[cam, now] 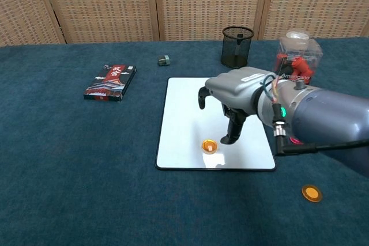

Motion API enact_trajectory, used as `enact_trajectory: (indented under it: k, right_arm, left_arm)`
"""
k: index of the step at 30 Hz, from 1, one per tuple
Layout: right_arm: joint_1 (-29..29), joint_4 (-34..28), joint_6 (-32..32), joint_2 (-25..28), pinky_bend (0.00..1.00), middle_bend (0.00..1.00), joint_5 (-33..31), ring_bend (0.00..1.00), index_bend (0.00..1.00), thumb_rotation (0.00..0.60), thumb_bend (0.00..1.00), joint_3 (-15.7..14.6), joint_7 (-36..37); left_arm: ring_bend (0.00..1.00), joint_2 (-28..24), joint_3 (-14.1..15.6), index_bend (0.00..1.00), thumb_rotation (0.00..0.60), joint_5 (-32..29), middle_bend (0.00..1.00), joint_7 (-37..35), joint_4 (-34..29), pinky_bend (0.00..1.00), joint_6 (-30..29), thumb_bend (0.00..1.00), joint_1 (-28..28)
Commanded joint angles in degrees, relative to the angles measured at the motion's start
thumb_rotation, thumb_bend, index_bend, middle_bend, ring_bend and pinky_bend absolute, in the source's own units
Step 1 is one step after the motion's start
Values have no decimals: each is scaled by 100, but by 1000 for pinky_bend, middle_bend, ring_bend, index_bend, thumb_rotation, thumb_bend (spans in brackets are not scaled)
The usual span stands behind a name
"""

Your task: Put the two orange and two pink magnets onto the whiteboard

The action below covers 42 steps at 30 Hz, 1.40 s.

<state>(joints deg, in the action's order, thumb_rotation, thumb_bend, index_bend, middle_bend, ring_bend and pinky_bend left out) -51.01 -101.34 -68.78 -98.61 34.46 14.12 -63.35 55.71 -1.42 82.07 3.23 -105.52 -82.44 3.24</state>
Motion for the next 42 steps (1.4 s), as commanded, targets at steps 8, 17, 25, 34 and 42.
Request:
enact_trajectory:
  k: [8, 17, 25, 34, 42]
  right_arm:
    - [999, -1013, 221, 1467, 1000, 949, 1390, 1000, 338, 600, 258, -1290, 1545]
    - [1626, -648, 502, 1849, 1000, 949, 2712, 1000, 385, 600, 260, -2098, 2818]
    - [1804, -230, 601, 1703, 1000, 949, 2940, 1000, 385, 600, 260, -2092, 3156]
    - [1925, 16, 644, 1627, 1000, 949, 2984, 1000, 385, 600, 260, -2044, 3202]
    - [1984, 201, 747, 1564, 1000, 949, 2956, 1000, 399, 600, 260, -1979, 3252]
  left_arm:
    - [0, 31, 27, 0, 600, 49, 0, 76, -19, 0, -26, 85, -3]
    - [0, 109, 43, 0, 600, 34, 0, 288, -58, 0, -25, 86, 6]
    - [0, 132, 35, 0, 600, -19, 0, 340, -62, 0, 0, 86, 23]
    - [0, 125, 41, 0, 600, -15, 0, 321, -54, 0, 0, 85, 24]
    - [0, 148, 45, 0, 600, -25, 0, 381, -64, 0, 3, 86, 30]
